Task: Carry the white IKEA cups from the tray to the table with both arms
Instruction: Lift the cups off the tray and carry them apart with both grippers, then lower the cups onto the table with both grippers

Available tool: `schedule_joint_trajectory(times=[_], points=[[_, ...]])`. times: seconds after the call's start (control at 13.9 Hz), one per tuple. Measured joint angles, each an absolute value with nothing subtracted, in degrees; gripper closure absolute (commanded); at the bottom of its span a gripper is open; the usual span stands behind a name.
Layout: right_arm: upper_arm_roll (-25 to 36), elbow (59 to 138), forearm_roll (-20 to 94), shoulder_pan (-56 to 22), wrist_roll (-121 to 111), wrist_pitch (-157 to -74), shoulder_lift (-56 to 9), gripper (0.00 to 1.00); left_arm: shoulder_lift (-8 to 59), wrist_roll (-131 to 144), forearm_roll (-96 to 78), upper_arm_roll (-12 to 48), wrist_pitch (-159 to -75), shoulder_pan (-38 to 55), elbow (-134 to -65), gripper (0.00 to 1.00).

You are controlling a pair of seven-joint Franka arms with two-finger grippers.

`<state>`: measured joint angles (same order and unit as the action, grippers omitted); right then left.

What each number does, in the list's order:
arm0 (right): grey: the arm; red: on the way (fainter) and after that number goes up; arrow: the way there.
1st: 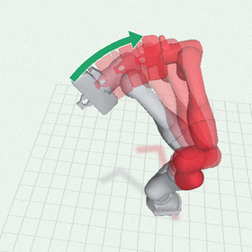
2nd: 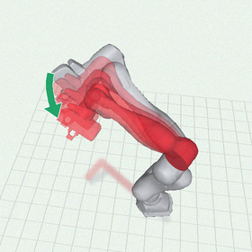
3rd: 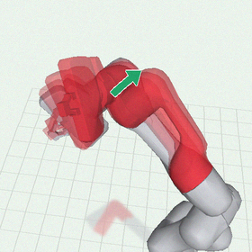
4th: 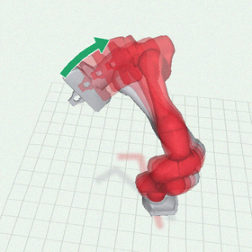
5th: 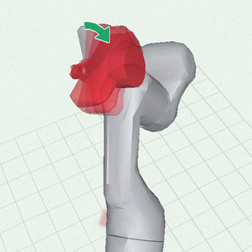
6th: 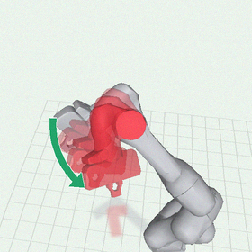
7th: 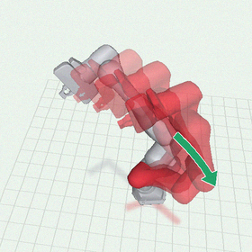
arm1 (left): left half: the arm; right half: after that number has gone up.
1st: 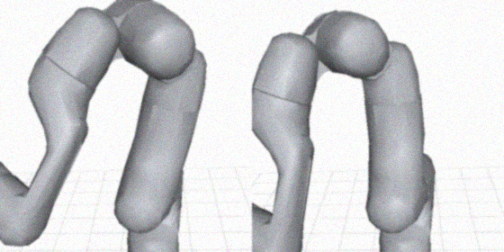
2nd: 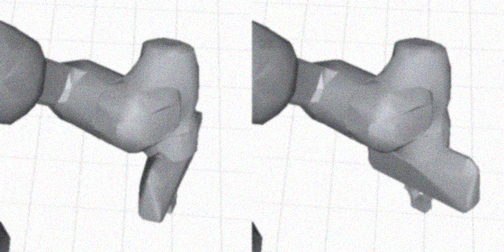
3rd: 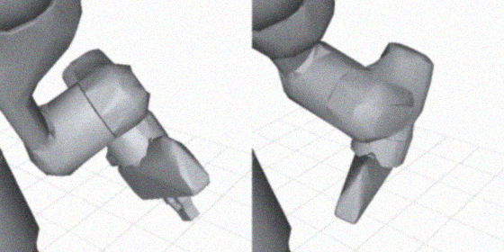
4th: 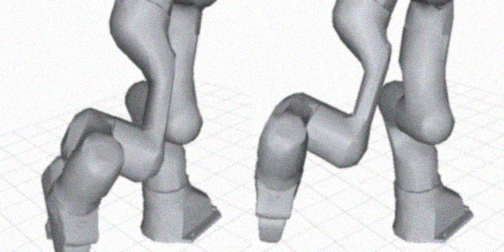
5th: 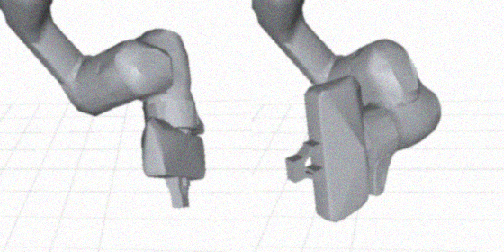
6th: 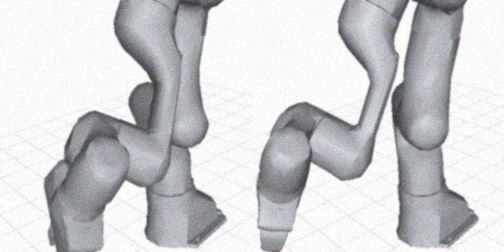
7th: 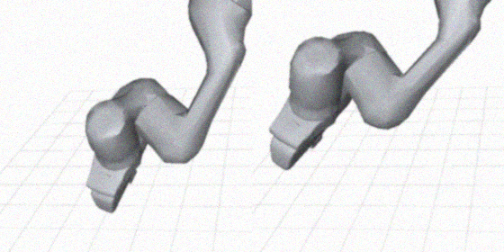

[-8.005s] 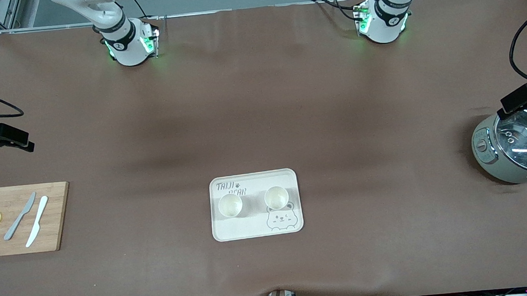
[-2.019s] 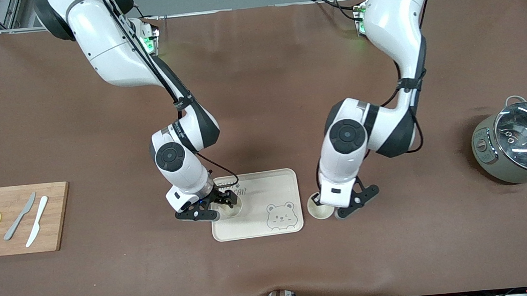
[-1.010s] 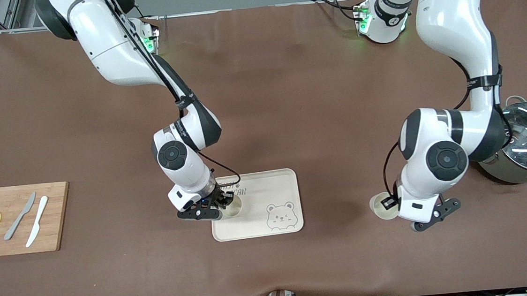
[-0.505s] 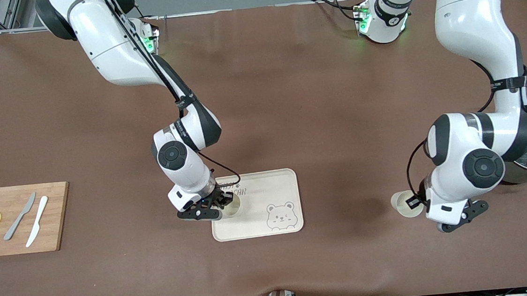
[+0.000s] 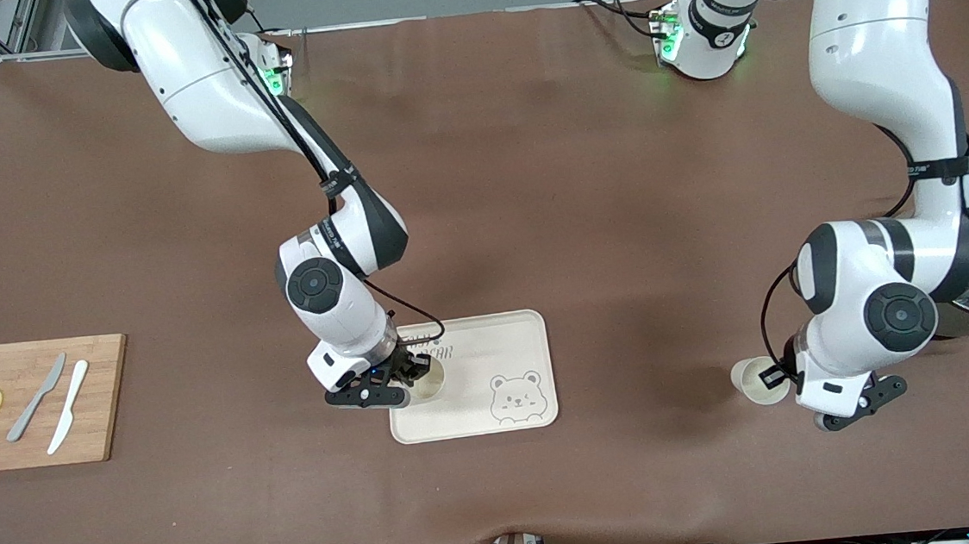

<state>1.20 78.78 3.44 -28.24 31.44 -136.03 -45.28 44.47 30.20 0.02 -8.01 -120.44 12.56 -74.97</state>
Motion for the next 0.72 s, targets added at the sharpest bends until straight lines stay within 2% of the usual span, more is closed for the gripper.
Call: schedule_joint_trajectory(times=[0.29,0.5,0.72], points=[[2.02,77.14,3.42,-26.78,29.68,-124.62,-38.96,1.0,45.85,30.2,0.02,-7.96,-125.56,12.56,-76.76,1.0],[2.21,77.16,3.45,-22.83,22.61,-114.82,-32.52,1.0,46.38,30.2,0.02,-7.95,-126.85,12.56,-77.04,1.0],[2.29,77.29,3.48,-17.65,13.48,-107.88,-28.04,1.0,46.47,30.2,0.02,-7.95,-127.06,12.53,-77.1,0.56]])
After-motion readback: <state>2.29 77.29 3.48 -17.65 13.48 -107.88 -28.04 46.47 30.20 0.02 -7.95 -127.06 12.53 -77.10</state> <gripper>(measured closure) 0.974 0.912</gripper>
